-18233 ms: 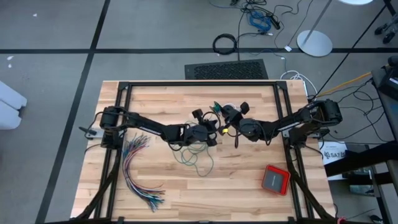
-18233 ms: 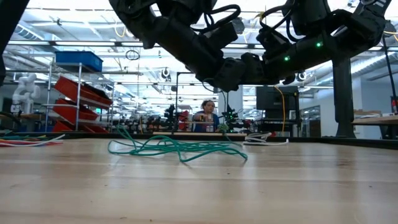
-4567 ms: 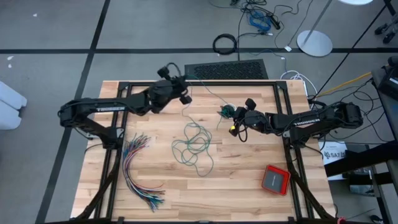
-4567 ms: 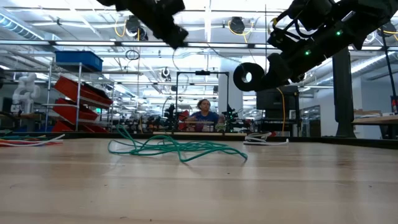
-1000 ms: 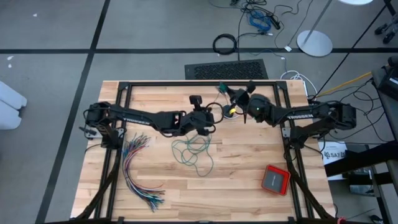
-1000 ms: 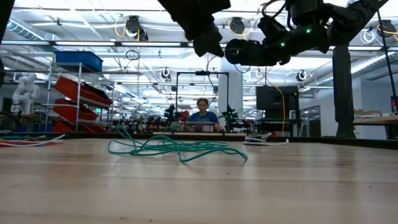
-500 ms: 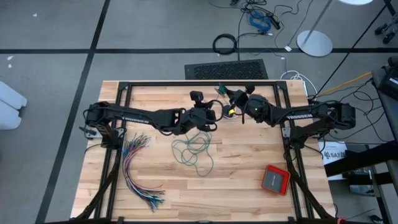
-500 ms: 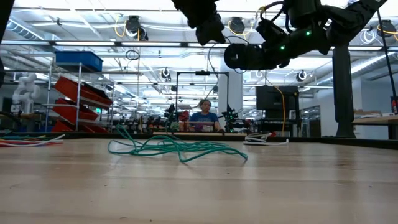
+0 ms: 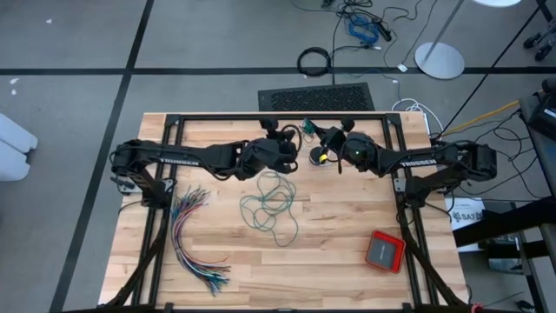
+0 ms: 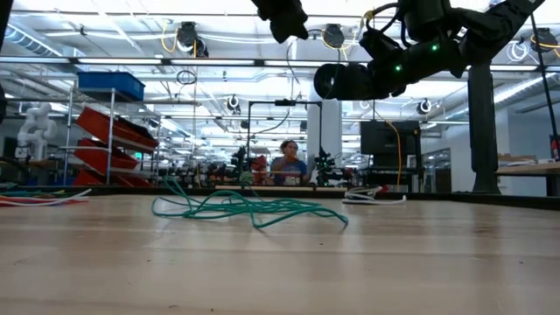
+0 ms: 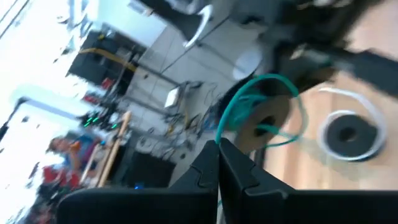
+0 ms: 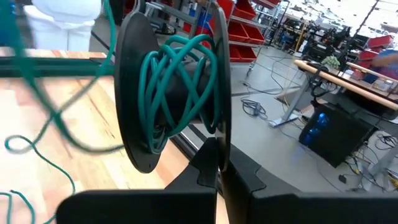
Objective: Coil cords
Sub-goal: Coil the green wire onto the spool
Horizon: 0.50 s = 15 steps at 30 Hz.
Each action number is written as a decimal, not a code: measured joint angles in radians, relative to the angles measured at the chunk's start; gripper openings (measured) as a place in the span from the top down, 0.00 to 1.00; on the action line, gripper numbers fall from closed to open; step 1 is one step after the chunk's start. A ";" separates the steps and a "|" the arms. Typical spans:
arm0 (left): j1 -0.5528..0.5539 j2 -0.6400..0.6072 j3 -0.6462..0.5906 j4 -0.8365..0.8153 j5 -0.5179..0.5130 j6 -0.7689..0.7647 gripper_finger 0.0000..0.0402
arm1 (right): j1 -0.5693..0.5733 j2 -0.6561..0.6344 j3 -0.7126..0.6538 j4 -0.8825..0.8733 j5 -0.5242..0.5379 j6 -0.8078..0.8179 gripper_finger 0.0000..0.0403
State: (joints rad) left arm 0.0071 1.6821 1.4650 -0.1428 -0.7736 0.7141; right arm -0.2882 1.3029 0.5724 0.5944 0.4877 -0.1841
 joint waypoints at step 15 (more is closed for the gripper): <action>-0.004 0.033 -0.001 0.031 0.060 -0.035 1.00 | 0.002 0.000 0.000 0.037 -0.162 0.023 1.00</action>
State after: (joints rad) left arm 0.0036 1.7149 1.4643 -0.1121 -0.7134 0.6790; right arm -0.2859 1.3025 0.5724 0.6315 0.3255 -0.1614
